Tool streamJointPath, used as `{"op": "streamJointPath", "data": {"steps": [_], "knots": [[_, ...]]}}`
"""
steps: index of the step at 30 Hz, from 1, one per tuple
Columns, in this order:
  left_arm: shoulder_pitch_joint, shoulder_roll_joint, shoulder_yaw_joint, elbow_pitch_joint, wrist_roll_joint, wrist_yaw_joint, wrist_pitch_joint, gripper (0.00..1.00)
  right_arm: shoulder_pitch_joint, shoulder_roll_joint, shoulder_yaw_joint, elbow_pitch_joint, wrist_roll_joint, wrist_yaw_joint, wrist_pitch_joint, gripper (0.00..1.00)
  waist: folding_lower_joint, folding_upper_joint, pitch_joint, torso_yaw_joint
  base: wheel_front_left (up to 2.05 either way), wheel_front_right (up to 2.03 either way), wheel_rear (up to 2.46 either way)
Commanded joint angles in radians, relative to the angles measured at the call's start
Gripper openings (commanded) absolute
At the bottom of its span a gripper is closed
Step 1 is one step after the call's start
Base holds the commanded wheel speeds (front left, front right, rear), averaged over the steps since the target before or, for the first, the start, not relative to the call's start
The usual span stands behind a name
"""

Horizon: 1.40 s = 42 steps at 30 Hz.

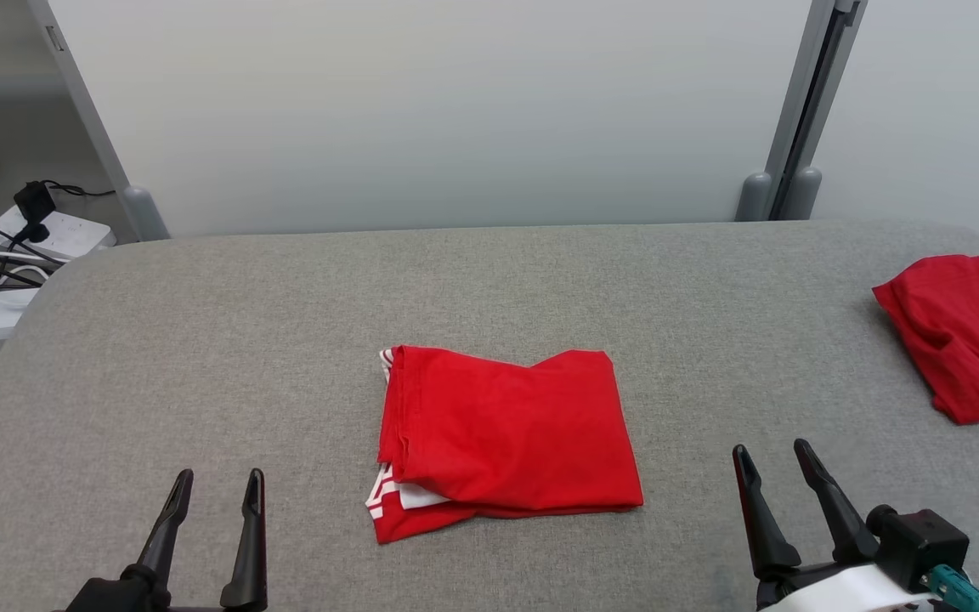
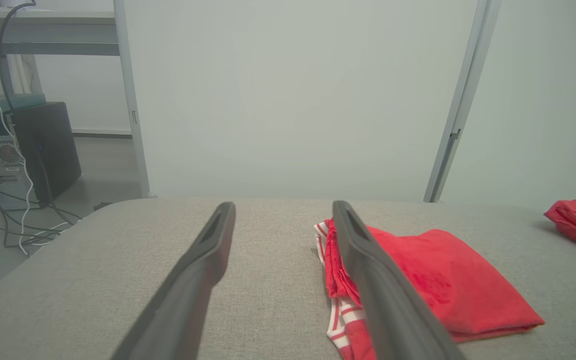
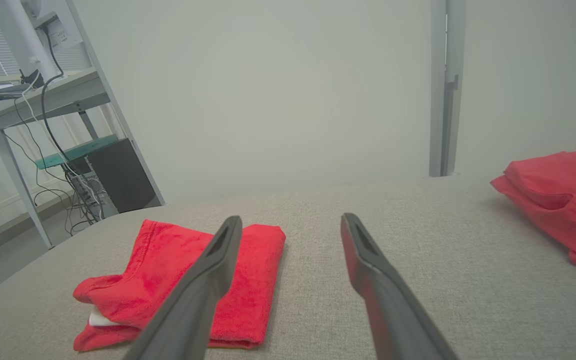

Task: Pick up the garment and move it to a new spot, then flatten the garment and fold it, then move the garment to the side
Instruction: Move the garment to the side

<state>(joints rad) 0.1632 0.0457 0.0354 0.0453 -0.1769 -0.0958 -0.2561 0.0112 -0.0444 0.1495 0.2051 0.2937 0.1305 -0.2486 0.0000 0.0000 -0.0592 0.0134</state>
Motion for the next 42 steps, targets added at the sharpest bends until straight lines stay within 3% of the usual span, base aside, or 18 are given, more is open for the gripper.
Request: {"op": "streamJointPath", "data": {"steps": [1,5,11,23,34,42], "knots": [[-0.034,0.004,0.031,-0.022,-0.006,0.006,-0.006,1.00,-0.018,-0.006,0.029,-0.015,0.009,0.000,-0.013,1.00,0.0000,0.0000,0.001,0.003,0.00,0.00,0.00],[-0.038,0.004,0.027,-0.022,-0.004,0.003,-0.006,1.00,-0.039,-0.006,0.053,0.040,0.053,0.000,-0.013,1.00,0.0000,0.0000,0.010,0.017,0.00,0.00,0.00],[-0.049,0.004,0.009,-0.020,0.004,-0.004,-0.006,1.00,-0.150,-0.007,0.138,0.227,0.152,0.000,-0.013,1.00,0.0000,0.0000,0.030,0.052,0.00,0.00,0.00],[-0.074,0.004,-0.031,-0.005,0.004,-0.011,-0.006,1.00,-0.366,-0.028,0.187,0.576,0.468,0.000,-0.010,1.00,0.0000,0.0000,0.078,0.178,0.00,0.00,0.00],[-0.107,0.004,-0.068,0.003,-0.009,-0.003,-0.006,1.00,-0.483,-0.075,0.287,0.743,0.611,0.000,-0.001,1.00,0.0000,0.0000,0.123,0.253,0.00,0.00,0.00],[-0.126,0.004,-0.083,0.008,-0.021,0.006,-0.006,1.00,-0.519,-0.071,0.358,0.820,0.681,0.000,0.019,1.00,0.0000,0.0000,0.147,0.284,0.00,0.00,0.00]]}}
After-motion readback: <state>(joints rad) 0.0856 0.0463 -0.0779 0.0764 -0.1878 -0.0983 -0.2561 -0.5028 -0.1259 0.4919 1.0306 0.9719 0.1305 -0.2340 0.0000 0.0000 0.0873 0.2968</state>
